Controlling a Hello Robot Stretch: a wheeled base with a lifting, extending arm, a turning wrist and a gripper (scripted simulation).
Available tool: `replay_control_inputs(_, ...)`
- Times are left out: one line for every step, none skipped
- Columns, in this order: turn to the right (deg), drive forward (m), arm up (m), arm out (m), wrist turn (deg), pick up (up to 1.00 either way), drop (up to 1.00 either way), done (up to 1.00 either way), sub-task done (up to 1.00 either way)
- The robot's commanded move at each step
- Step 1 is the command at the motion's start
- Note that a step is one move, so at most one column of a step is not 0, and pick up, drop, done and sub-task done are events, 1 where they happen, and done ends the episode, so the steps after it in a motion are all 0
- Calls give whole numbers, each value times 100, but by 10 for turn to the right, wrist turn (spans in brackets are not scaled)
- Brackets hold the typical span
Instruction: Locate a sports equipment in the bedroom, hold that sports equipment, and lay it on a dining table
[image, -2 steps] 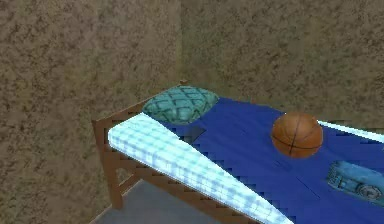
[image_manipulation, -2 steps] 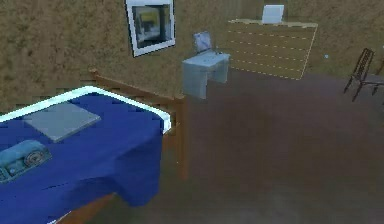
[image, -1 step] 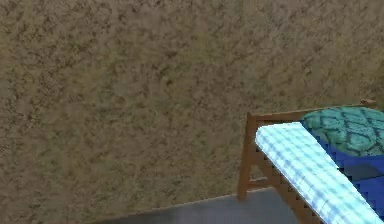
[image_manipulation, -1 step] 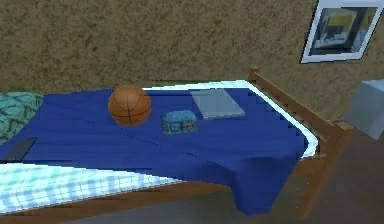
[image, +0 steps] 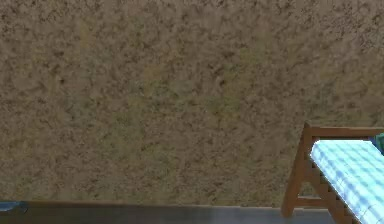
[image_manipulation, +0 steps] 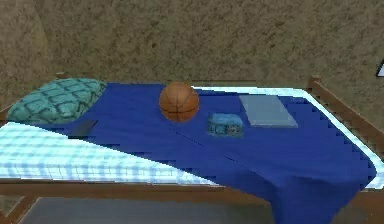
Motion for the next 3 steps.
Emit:
replay_control_inputs(390,0,0,0,0,0,0,0,0)
replay_control_inputs(0,55,0,0,0,0,0,0,0)
replay_control_inputs(-90,0,0,0,0,0,0,0,0)
